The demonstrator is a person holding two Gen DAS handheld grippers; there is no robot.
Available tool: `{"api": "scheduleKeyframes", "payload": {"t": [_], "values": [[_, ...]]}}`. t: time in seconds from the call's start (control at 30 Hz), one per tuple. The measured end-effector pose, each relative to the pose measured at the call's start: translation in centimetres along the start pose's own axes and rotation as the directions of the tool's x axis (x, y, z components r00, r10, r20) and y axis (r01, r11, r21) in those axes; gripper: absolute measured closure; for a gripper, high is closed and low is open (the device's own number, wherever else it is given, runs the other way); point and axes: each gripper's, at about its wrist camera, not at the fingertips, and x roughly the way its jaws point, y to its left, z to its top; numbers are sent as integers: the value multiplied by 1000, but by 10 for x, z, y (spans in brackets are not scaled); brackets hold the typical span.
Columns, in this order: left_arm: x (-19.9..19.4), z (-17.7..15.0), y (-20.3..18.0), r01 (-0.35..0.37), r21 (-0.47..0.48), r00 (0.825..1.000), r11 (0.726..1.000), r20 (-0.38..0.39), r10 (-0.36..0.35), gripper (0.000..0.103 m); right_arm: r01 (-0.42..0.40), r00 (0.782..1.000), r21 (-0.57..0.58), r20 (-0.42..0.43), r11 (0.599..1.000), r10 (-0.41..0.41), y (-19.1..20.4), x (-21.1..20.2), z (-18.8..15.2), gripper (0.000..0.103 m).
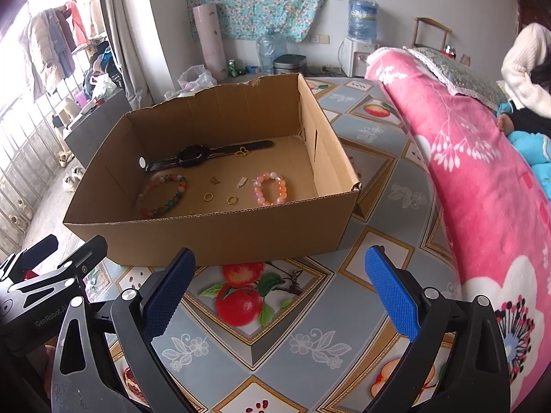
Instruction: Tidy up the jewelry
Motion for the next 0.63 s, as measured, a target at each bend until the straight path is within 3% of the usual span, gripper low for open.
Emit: {"api": "scheduleKeyframes", "payload": {"t": [0.63], "values": [[-2, 0, 1, 2, 2, 1000, 1000, 2, -2, 6, 0, 1000, 0, -3, 1000, 0, 0, -1, 1, 8]]}}
